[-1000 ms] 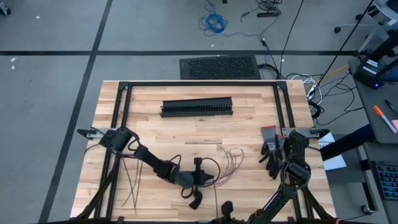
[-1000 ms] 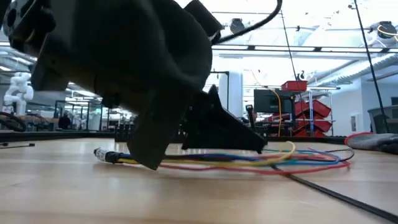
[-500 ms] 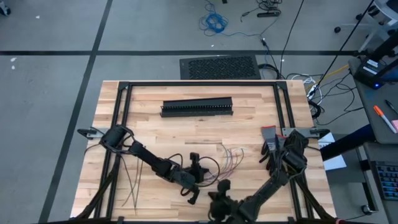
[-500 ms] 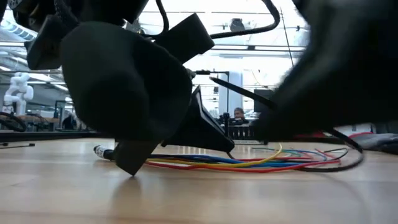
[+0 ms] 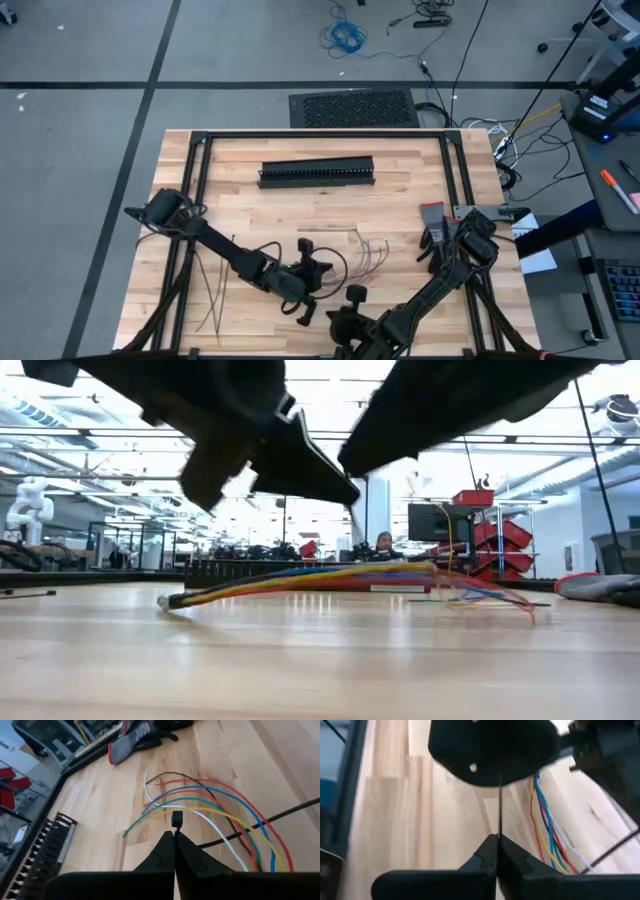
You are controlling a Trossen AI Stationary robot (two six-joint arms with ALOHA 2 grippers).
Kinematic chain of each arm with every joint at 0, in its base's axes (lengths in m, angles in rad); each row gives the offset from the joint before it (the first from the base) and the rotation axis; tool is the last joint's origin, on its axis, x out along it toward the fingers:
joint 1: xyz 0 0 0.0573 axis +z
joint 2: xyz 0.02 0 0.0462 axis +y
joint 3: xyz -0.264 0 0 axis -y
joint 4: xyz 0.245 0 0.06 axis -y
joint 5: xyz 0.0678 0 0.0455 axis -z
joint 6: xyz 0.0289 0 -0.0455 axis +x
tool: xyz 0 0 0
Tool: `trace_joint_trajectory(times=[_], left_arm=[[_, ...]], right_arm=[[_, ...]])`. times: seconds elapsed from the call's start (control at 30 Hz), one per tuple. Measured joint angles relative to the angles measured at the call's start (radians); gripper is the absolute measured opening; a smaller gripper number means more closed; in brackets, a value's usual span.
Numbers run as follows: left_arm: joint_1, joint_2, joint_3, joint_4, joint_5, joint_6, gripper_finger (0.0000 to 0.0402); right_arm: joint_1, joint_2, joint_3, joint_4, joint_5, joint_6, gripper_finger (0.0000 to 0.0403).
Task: Ziptie cables
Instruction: Wrap the zip tie around the cable wires
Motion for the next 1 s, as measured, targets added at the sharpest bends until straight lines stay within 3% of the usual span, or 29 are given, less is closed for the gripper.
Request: trace_joint_trajectory(times=[0.3,0.6,0.77,1.0], left_arm=[[-0.022,0.011,-0.012,-0.027,0.001,-0.022,0.0000],[-0.058,0.011,-0.011,0.007,0.005,-0.044,0.0000],[-0.096,0.011,-0.011,0.006,0.005,-0.050,0.0000],[-0.130,0.015,-0.011,0.004,-0.024,-0.049,0.0000]], right_arm=[[-0.029,-0.003,-0.067,0.123,-0.025,0.131,0.0000],[-0.073,-0.003,-0.149,0.321,-0.134,0.075,0.0000],[-0.096,-0.003,-0.193,0.348,-0.188,0.102,0.0000],[-0.101,-0.097,-0.338,0.648,-0.233,0.075,0.0000]])
